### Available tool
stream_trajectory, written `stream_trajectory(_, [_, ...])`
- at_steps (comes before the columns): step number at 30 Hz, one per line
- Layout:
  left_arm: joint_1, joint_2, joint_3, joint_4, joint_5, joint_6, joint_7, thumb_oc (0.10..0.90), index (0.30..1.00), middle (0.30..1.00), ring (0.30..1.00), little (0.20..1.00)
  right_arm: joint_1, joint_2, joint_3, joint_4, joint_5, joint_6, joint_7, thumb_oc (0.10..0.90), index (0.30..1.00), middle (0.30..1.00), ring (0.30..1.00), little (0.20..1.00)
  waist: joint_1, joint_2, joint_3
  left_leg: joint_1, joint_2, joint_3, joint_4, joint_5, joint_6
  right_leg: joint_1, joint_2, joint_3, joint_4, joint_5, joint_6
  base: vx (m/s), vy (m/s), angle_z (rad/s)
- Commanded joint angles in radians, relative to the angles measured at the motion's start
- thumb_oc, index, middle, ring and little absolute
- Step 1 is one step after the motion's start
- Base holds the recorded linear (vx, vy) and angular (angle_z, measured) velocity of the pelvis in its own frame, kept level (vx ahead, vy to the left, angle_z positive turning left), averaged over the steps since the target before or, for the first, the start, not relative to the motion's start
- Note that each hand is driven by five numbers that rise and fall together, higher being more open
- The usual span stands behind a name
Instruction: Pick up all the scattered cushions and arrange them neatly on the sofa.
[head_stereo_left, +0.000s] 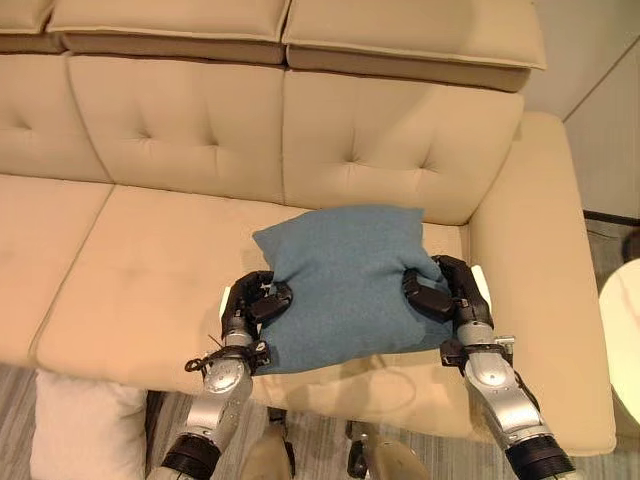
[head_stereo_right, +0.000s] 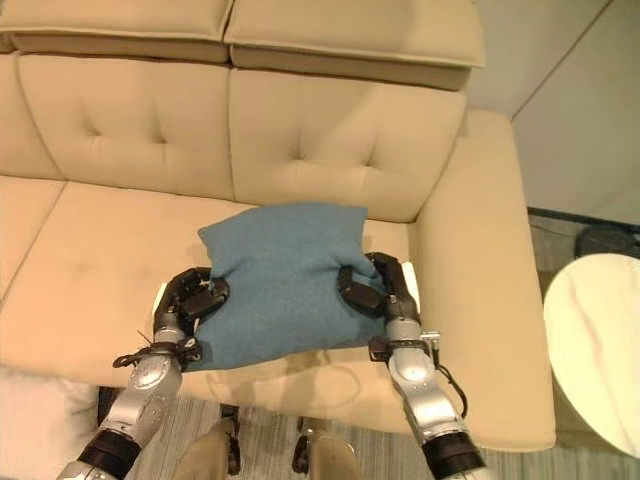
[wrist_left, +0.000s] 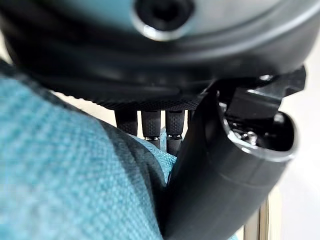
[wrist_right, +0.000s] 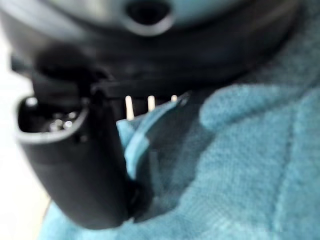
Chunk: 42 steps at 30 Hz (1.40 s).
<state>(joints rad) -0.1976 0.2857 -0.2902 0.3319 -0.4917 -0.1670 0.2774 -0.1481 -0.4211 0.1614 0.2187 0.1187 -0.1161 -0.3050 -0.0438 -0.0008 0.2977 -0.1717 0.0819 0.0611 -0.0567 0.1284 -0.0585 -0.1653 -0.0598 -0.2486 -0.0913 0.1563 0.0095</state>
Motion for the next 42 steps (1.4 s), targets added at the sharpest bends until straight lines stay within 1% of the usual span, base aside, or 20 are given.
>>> stream_trajectory(1, [-0.2,-0.011,-0.056,-0.175,0.083,-0.153,-0.029,0.4,0.3,0.3,0.3,0.3,-0.207,0.049,0.065,-0.117,-0.056,-0.134,-0.029,0.4,0.3,0.3,0.3,0.3,0.01,-0.03,-0.109,0.009,-0.05,0.03,0.058,-0.146,0.01,0.055,-0.058,0.015,0.064,-0.16,0.098,-0.04,0.188,-0.26])
stream_trajectory(6, [-0.351,0.018,-0.075,-0.16,0.115,-0.184,0.025,0.4,0.3,0.3,0.3,0.3,-0.348,0.071,0.093,-0.1,-0.084,-0.146,-0.089,0.4,0.3,0.3,0.3,0.3,0.012,-0.027,-0.079,-0.045,-0.07,0.052,0.086,-0.159,0.026,-0.021,-0.079,0.062,0.097,-0.142,0.11,-0.07,0.101,-0.17])
stream_trajectory(10, [-0.546,0.06,-0.101,-0.151,0.156,-0.229,0.094,0.4,0.3,0.3,0.3,0.3,-0.513,0.049,0.109,-0.099,-0.141,-0.169,-0.176,0.4,0.3,0.3,0.3,0.3,0.013,-0.031,-0.06,-0.108,-0.077,0.057,0.119,-0.163,0.028,-0.091,-0.095,0.076,0.121,-0.13,0.112,-0.05,0.034,-0.05])
stream_trajectory(12, [-0.59,0.07,-0.104,-0.147,0.171,-0.239,0.114,0.4,0.3,0.3,0.3,0.3,-0.554,0.04,0.112,-0.099,-0.162,-0.172,-0.201,0.4,0.3,0.3,0.3,0.3,0.015,-0.032,-0.057,-0.12,-0.078,0.057,0.127,-0.164,0.028,-0.104,-0.097,0.079,0.124,-0.128,0.112,0.0,0.0,0.0])
stream_trajectory(13, [-0.671,0.086,-0.111,-0.143,0.207,-0.252,0.152,0.4,0.3,0.3,0.3,0.3,-0.634,0.017,0.116,-0.11,-0.237,-0.169,-0.261,0.4,0.3,0.3,0.3,0.3,0.016,-0.032,-0.051,-0.145,-0.079,0.057,0.138,-0.163,0.026,-0.126,-0.101,0.081,0.127,-0.122,0.113,0.0,0.0,0.0])
stream_trajectory(16, [-0.753,0.102,-0.113,-0.148,0.271,-0.267,0.213,0.4,0.3,0.3,0.3,0.3,-0.717,-0.018,0.115,-0.143,-0.358,-0.159,-0.349,0.4,0.3,0.3,0.3,0.3,0.017,-0.029,-0.052,-0.175,-0.081,0.053,0.141,-0.158,0.024,-0.159,-0.102,0.08,0.13,-0.116,0.115,0.01,-0.003,-0.03])
stream_trajectory(17, [-0.755,0.101,-0.114,-0.147,0.272,-0.267,0.214,0.4,0.3,0.3,0.3,0.3,-0.719,-0.018,0.115,-0.142,-0.359,-0.158,-0.35,0.4,0.3,0.3,0.3,0.3,0.017,-0.029,-0.051,-0.176,-0.081,0.053,0.141,-0.158,0.024,-0.16,-0.102,0.08,0.131,-0.116,0.115,0.02,-0.014,-0.04])
stream_trajectory(19, [-0.815,0.109,-0.119,-0.132,0.295,-0.276,0.253,0.4,0.3,0.3,0.3,0.3,-0.799,-0.057,0.128,-0.144,-0.476,-0.127,-0.433,0.4,0.3,0.3,0.3,0.3,0.02,-0.029,-0.05,-0.202,-0.082,0.051,0.137,-0.15,0.022,-0.189,-0.101,0.077,0.132,-0.111,0.118,0.02,-0.027,-0.06])
stream_trajectory(22, [-0.869,0.117,-0.127,-0.084,0.296,-0.273,0.274,0.4,0.3,0.3,0.3,0.3,-0.858,-0.076,0.146,-0.105,-0.51,-0.105,-0.473,0.4,0.3,0.3,0.3,0.3,0.021,-0.026,-0.047,-0.224,-0.082,0.049,0.132,-0.138,0.02,-0.212,-0.101,0.076,0.134,-0.106,0.12,0.01,-0.033,-0.06])
stream_trajectory(25, [-0.973,0.142,-0.155,0.047,0.283,-0.256,0.295,0.4,0.3,0.3,0.3,0.3,-0.947,-0.095,0.192,0.017,-0.495,-0.078,-0.506,0.4,0.3,0.3,0.3,0.3,0.023,-0.018,-0.039,-0.243,-0.079,0.039,0.106,-0.115,0.017,-0.249,-0.1,0.075,0.133,-0.096,0.123,0.0,-0.012,0.0])
stream_trajectory(26, [-1.013,0.15,-0.163,0.111,0.266,-0.24,0.303,0.574,0.561,0.561,0.561,0.561,-0.98,-0.094,0.215,0.078,-0.471,-0.067,-0.506,0.513,0.469,0.469,0.469,0.469,0.024,-0.014,-0.037,-0.252,-0.079,0.034,0.092,-0.102,0.015,-0.265,-0.096,0.077,0.133,-0.09,0.126,0.0,0.0,0.0])
stream_trajectory(27, [-1.065,0.165,-0.183,0.182,0.257,-0.229,0.299,0.8,0.9,0.9,0.9,0.9,-1.027,-0.105,0.249,0.157,-0.432,-0.065,-0.499,0.8,0.9,0.9,0.9,0.9,0.023,-0.01,-0.033,-0.26,-0.077,0.028,0.076,-0.088,0.014,-0.278,-0.095,0.078,0.132,-0.086,0.126,-0.02,-0.04,-0.02])
stream_trajectory(29, [-1.191,0.217,-0.256,0.339,0.239,-0.199,0.272,0.8,0.9,0.9,0.9,0.9,-1.126,-0.128,0.328,0.287,-0.358,-0.065,-0.458,0.8,0.9,0.9,0.9,0.9,0.021,-0.001,-0.029,-0.276,-0.072,0.016,0.041,-0.056,0.007,-0.306,-0.09,0.084,0.129,-0.076,0.128,-0.02,-0.05,0.0])
stream_trajectory(30, [-1.267,0.257,-0.304,0.457,0.238,-0.162,0.255,0.8,0.9,0.9,0.9,0.9,-1.187,-0.142,0.377,0.366,-0.285,-0.058,-0.415,0.8,0.9,0.9,0.9,0.9,0.021,0.008,-0.027,-0.286,-0.07,0.004,0.01,-0.034,0.003,-0.326,-0.085,0.083,0.126,-0.073,0.128,-0.02,-0.05,0.05])
stream_trajectory(33, [-1.304,0.295,-0.315,0.569,0.229,-0.133,0.23,0.8,0.9,0.9,0.9,0.9,-1.24,-0.156,0.439,0.431,-0.232,-0.05,-0.359,0.8,0.9,0.9,0.9,0.9,0.022,0.015,-0.014,-0.29,-0.069,-0.009,-0.009,-0.012,-0.007,-0.337,-0.078,0.078,0.126,-0.076,0.125,0.0,-0.047,0.08])
stream_trajectory(34, [-1.279,0.325,-0.305,0.581,0.223,-0.129,0.224,0.8,0.9,0.9,0.9,0.9,-1.245,-0.166,0.472,0.437,-0.212,-0.05,-0.326,0.8,0.9,0.9,0.9,0.9,0.026,0.012,-0.011,-0.288,-0.07,-0.012,-0.014,-0.01,-0.009,-0.335,-0.074,0.079,0.124,-0.078,0.121,0.01,-0.037,0.04])
stream_trajectory(37, [-1.227,0.349,-0.282,0.597,0.212,-0.121,0.213,0.8,0.9,0.9,0.9,0.9,-1.226,-0.174,0.482,0.428,-0.192,-0.052,-0.297,0.8,0.9,0.9,0.9,0.9,0.027,0.007,-0.008,-0.282,-0.069,-0.013,-0.016,-0.008,-0.013,-0.328,-0.069,0.076,0.118,-0.077,0.12,0.02,-0.041,0.09])
stream_trajectory(39, [-1.14,0.371,-0.248,0.587,0.225,-0.107,0.202,0.8,0.9,0.9,0.9,0.9,-1.167,-0.169,0.462,0.41,-0.17,-0.063,-0.275,0.8,0.9,0.9,0.9,0.9,0.028,0.001,-0.005,-0.271,-0.066,-0.017,-0.019,-0.008,-0.015,-0.311,-0.062,0.073,0.106,-0.078,0.116,0.01,-0.045,-0.22])
stream_trajectory(41, [-1.111,0.375,-0.236,0.582,0.232,-0.102,0.199,0.8,0.9,0.9,0.9,0.9,-1.146,-0.17,0.453,0.405,-0.162,-0.065,-0.265,0.8,0.9,0.9,0.9,0.9,0.029,0.0,-0.006,-0.266,-0.066,-0.018,-0.021,-0.009,-0.015,-0.305,-0.062,0.072,0.102,-0.078,0.115,-0.01,-0.031,-0.11])
stream_trajectory(42, [-1.047,0.372,-0.205,0.567,0.238,-0.097,0.192,0.8,0.9,0.9,0.9,0.9,-1.095,-0.165,0.427,0.394,-0.145,-0.069,-0.247,0.8,0.9,0.9,0.9,0.9,0.03,-0.004,-0.002,-0.257,-0.066,-0.019,-0.023,-0.01,-0.017,-0.292,-0.059,0.068,0.094,-0.078,0.113,-0.02,-0.026,0.08])
